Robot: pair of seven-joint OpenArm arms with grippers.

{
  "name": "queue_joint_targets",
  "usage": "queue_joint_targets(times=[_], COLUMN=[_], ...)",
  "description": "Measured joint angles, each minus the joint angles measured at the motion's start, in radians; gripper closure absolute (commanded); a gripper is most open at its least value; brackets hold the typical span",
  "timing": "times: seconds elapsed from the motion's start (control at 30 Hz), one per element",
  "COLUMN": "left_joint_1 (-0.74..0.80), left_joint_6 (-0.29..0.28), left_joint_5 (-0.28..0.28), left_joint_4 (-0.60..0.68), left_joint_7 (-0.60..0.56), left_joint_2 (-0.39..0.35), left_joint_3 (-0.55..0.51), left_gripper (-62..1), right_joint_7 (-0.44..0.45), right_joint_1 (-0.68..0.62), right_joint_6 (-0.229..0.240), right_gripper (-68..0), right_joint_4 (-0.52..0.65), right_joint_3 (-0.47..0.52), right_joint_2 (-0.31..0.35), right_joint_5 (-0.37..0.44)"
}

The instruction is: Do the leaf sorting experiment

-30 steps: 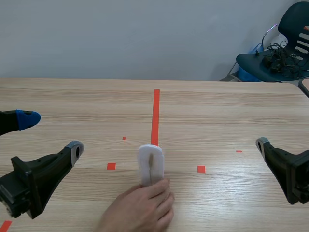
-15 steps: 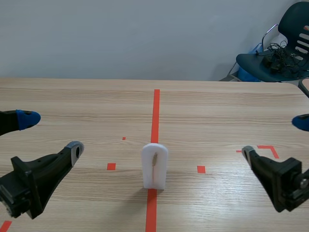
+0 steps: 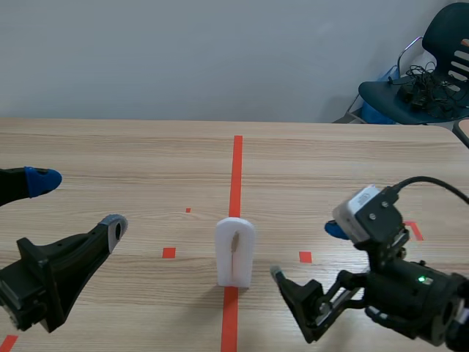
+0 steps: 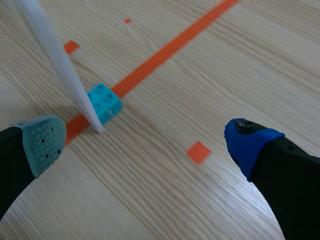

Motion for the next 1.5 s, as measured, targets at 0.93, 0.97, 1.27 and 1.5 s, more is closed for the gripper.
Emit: queue_joint_targets(times=[0.93, 0.97, 1.27, 1.5], left_joint_1=[0.000, 0.000, 0.000, 0.000], left_joint_6=[0.000, 0.000, 0.000, 0.000], left_joint_5=[0.000, 0.000, 0.000, 0.000], left_joint_4=[0.000, 0.000, 0.000, 0.000], left_joint_7=[0.000, 0.000, 0.000, 0.000], left_joint_2=[0.000, 0.000, 0.000, 0.000], left_joint_3=[0.000, 0.000, 0.000, 0.000], left_gripper=[-62.3, -62.3, -62.3, -62.3], right_joint_7=[0.162, 0.150, -0.009, -0.048], right_joint_1=[0.159, 0.144, 0.002, 0.034], right_joint_6=[-0.030, -0.030, -0.032, -0.068], right_gripper=[-3.5, -3.5, -3.5, -3.5], right_joint_4=[-0.227, -0.186, 0.114, -0.009], right_joint_3=[-0.158, -0.130, 0.280, 0.497], right_joint_2=[-0.145, -0.136, -0.099, -0.086], right_joint_5=[-0.101, -0.079, 0.073, 0.158])
